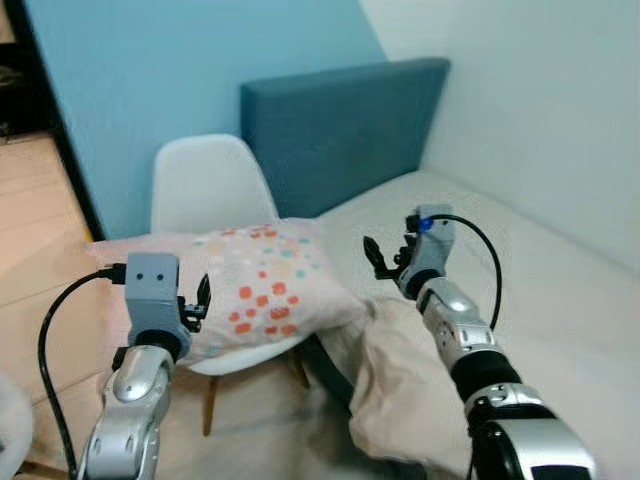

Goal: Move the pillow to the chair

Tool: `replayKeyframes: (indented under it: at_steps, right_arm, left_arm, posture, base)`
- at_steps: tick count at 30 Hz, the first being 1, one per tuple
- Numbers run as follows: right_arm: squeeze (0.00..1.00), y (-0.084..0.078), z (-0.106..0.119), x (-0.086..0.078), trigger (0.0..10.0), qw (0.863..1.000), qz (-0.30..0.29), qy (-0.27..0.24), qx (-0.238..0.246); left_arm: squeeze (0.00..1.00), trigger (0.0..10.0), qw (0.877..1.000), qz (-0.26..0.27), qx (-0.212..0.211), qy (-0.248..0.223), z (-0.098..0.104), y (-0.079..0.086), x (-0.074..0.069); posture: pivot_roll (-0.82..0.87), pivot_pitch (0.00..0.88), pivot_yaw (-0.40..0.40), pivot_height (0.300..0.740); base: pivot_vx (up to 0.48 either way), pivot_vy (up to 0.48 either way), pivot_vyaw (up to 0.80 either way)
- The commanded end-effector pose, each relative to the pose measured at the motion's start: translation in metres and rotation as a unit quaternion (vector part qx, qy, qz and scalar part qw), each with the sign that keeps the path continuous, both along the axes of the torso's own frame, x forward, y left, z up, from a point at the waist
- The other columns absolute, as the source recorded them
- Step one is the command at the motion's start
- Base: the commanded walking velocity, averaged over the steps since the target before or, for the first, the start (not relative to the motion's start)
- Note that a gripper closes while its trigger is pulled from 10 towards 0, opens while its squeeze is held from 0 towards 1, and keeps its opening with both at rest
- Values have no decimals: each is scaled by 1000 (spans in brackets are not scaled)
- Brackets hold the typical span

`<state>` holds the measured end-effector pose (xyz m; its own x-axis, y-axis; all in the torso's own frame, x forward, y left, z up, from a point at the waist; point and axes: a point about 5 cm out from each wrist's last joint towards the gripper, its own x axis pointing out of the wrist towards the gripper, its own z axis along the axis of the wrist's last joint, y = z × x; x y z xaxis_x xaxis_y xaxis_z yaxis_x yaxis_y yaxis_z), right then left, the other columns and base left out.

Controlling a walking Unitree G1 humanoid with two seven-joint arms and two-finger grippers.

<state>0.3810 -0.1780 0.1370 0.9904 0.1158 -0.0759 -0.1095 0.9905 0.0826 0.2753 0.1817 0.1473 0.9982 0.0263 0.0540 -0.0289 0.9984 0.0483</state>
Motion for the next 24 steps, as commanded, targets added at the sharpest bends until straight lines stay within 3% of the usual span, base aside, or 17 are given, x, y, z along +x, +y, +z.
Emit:
replayKeyframes:
  at_steps: [1,3,7,11,14,16,18,20,22,24]
  right_arm:
    - [0,-9,-2,1,10000,999,-28,17,11]
    - [0,-9,-2,1,10000,999,-31,18,19]
    - [0,8,-4,-2,10000,999,-5,17,40]
    - [0,35,-15,-22,10000,996,81,-8,-23]
    - [0,38,-15,-26,10000,993,103,-23,-48]
    - [0,38,-15,-36,10000,985,136,-46,-90]
    - [0,38,-15,-36,10000,985,136,-46,-90]
    - [0,32,-23,-57,10000,981,151,-50,-111]
    - [0,32,-23,-57,10000,981,151,-50,-111]
    - [0,28,-26,-67,10000,981,149,-53,-115]
  left_arm:
    - [0,10000,1000,-11,-20,8,-7,-1,1]
    - [0,10000,1000,-13,-23,8,-7,-1,1]
    - [0,10000,1000,-1,-11,7,-8,2,-1]
    - [0,10000,999,43,18,11,-14,11,-11]
    - [0,10000,998,51,18,14,-16,12,-14]
    - [0,10000,997,65,20,20,-21,13,-21]
    - [0,10000,997,65,20,20,-21,13,-21]
    - [0,10000,996,80,21,26,-25,17,-27]
    - [0,10000,996,80,21,26,-25,17,-27]
    - [0,10000,996,82,24,26,-26,18,-27]
  posture:
    - [-42,0,-99,715]
    - [-43,0,-101,715]
    - [-42,0,-100,715]
    - [-39,0,-107,715]
    - [-38,0,-110,715]
    - [-34,0,-113,715]
    - [-34,0,-113,715]
    - [-33,0,-116,715]
    - [-33,0,-116,715]
    - [-39,0,-112,715]
  base:
    - [0,0,-756]
    - [0,0,-750]
    - [0,0,-753]
    - [0,0,-750]
    - [0,0,-750]
    - [0,0,-747]
    - [0,0,-744]
    - [0,0,-750]
    - [0,0,-750]
    - [0,0,-750]
